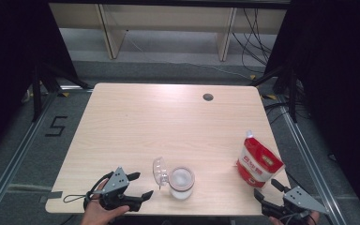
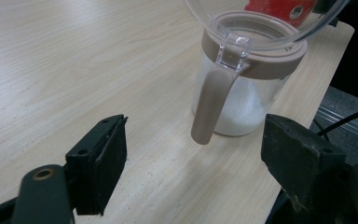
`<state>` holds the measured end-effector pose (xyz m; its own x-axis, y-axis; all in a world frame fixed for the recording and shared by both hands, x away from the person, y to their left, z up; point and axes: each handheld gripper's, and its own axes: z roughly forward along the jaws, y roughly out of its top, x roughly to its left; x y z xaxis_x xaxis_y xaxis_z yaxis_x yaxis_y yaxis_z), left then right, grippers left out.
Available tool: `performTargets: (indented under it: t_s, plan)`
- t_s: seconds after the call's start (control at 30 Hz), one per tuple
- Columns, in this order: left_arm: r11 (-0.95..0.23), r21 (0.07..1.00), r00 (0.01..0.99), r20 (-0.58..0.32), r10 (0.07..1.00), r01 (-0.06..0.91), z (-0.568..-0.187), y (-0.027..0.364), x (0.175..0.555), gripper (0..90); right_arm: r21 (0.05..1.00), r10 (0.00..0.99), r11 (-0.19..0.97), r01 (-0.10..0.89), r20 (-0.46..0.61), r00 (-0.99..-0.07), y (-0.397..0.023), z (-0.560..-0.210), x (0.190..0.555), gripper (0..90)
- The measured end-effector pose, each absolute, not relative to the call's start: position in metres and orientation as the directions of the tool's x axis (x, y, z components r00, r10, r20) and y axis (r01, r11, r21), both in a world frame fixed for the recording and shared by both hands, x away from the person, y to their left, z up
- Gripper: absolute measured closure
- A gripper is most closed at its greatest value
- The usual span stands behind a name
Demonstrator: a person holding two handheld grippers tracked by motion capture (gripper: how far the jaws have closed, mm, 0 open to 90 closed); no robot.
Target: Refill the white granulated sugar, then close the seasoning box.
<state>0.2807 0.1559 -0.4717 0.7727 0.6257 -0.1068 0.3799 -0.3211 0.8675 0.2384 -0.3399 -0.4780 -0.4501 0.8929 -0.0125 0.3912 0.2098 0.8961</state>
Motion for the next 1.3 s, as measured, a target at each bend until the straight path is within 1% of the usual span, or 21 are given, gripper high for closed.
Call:
performTargets:
  t_s: [0.2, 0.33, 0.4, 0.43, 0.5, 0.53, 0.57, 0.6, 0.63, 0.7, 0.77, 0.8, 0.83, 0.87, 0.9, 1.03, 1.1, 1.13, 1.27, 1.3]
  plan:
    - [-0.332, 0.863, 0.771, -0.098, 0.629, 0.381, -0.468, 0.155, 0.281, 22.5, 0.897, 0.891, 0.210, 0.389, -0.011, -0.454, -0.340, -0.478, 0.239, 26.1]
    - [-0.318, 0.871, 0.769, -0.101, 0.631, 0.375, -0.465, 0.153, 0.282, 27.3, 0.893, 0.887, 0.201, 0.403, 0.009, -0.462, -0.340, -0.479, 0.239, 26.3]
    - [-0.321, 0.871, 0.773, -0.098, 0.627, 0.371, -0.464, 0.153, 0.283, 31.8, 0.895, 0.885, 0.224, 0.385, -0.022, -0.465, -0.340, -0.479, 0.240, 26.3]
    - [-0.340, 0.869, 0.776, -0.075, 0.626, 0.359, -0.463, 0.154, 0.283, 36.7, 0.897, 0.882, 0.217, 0.386, -0.012, -0.471, -0.340, -0.479, 0.240, 26.3]
    - [-0.309, 0.886, 0.770, -0.080, 0.633, 0.346, -0.461, 0.153, 0.282, 46.6, 0.896, 0.882, 0.223, 0.383, -0.017, -0.471, -0.341, -0.479, 0.240, 25.9]
    - [-0.320, 0.892, 0.780, -0.057, 0.623, 0.321, -0.459, 0.153, 0.282, 52.6, 0.897, 0.878, 0.211, 0.387, -0.001, -0.478, -0.340, -0.479, 0.241, 25.9]
    - [-0.319, 0.894, 0.782, -0.055, 0.621, 0.316, -0.458, 0.153, 0.282, 58.7, 0.899, 0.884, 0.200, 0.389, 0.006, -0.468, -0.340, -0.478, 0.240, 26.0]
    - [-0.296, 0.896, 0.771, -0.075, 0.632, 0.330, -0.458, 0.152, 0.280, 62.3, 0.900, 0.883, 0.200, 0.388, 0.006, -0.469, -0.340, -0.478, 0.240, 26.0]
    - [-0.305, 0.897, 0.776, -0.062, 0.628, 0.319, -0.457, 0.152, 0.280, 67.6, 0.899, 0.882, 0.197, 0.391, 0.011, -0.471, -0.340, -0.478, 0.240, 25.9]
    - [-0.327, 0.896, 0.785, -0.040, 0.618, 0.302, -0.455, 0.151, 0.280, 73.6, 0.898, 0.888, 0.217, 0.382, -0.019, -0.460, -0.340, -0.478, 0.240, 25.7]
    - [-0.324, 0.896, 0.786, -0.043, 0.617, 0.303, -0.454, 0.149, 0.279, 79.0, 0.897, 0.892, 0.191, 0.397, 0.009, -0.451, -0.338, -0.478, 0.239, 25.6]
    - [-0.324, 0.896, 0.786, -0.043, 0.616, 0.303, -0.454, 0.148, 0.279, 80.6, 0.905, 0.890, 0.199, 0.377, -0.005, -0.457, -0.339, -0.479, 0.240, 25.6]
    - [-0.337, 0.901, 0.797, -0.016, 0.603, 0.273, -0.453, 0.148, 0.279, 82.5, 0.903, 0.890, 0.190, 0.386, 0.008, -0.456, -0.339, -0.478, 0.239, 25.6]
    - [-0.333, 0.900, 0.797, -0.026, 0.604, 0.281, -0.452, 0.146, 0.279, 83.9, 0.903, 0.887, 0.196, 0.383, 0.003, -0.462, -0.339, -0.478, 0.239, 25.7]
    - [-0.326, 0.905, 0.798, -0.024, 0.603, 0.274, -0.452, 0.145, 0.279, 85.1, 0.902, 0.891, 0.174, 0.396, 0.027, -0.453, -0.338, -0.478, 0.238, 25.9]
    - [-0.344, 0.898, 0.802, -0.015, 0.598, 0.274, -0.450, 0.141, 0.277, 88.5, 0.903, 0.885, 0.194, 0.384, 0.008, -0.466, -0.339, -0.478, 0.240, 25.5]
    - [-0.348, 0.898, 0.804, -0.012, 0.595, 0.270, -0.450, 0.139, 0.277, 89.0, 0.903, 0.885, 0.204, 0.378, -0.005, -0.466, -0.339, -0.478, 0.240, 25.5]
    - [-0.342, 0.897, 0.803, -0.023, 0.595, 0.280, -0.450, 0.138, 0.276, 89.1, 0.903, 0.884, 0.203, 0.379, -0.003, -0.467, -0.339, -0.478, 0.240, 25.5]
    - [-0.354, 0.898, 0.812, -0.004, 0.584, 0.259, -0.449, 0.137, 0.277, 89.2, 0.902, 0.883, 0.200, 0.382, 0.003, -0.469, -0.339, -0.478, 0.240, 25.4]
    - [-0.348, 0.898, 0.808, -0.012, 0.589, 0.268, -0.449, 0.136, 0.277, 89.2, 0.903, 0.885, 0.202, 0.378, -0.003, -0.465, -0.339, -0.478, 0.240, 25.5]
